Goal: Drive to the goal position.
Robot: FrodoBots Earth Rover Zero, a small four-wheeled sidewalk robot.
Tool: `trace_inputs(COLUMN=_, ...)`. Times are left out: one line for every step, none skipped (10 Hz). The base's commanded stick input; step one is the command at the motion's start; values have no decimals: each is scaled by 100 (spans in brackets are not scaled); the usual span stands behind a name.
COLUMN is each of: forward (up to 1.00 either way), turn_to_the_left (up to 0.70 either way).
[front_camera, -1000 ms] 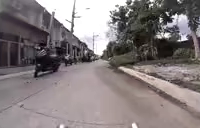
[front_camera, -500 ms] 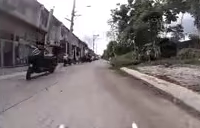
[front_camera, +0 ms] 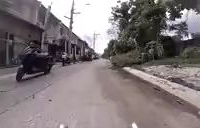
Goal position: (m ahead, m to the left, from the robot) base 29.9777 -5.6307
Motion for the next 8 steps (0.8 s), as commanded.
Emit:
trace_inputs(forward=100, turn_to_the_left=-22)
trace_inputs(forward=100, turn_to_the_left=1)
trace_inputs(forward=100, turn_to_the_left=1)
trace_inputs(forward=100, turn_to_the_left=1)
trace_inputs(forward=100, turn_to_the_left=1)
trace_inputs(forward=100, turn_to_the_left=1)
trace_inputs(forward=100, turn_to_the_left=1)
trace_inputs(forward=100, turn_to_the_left=1)
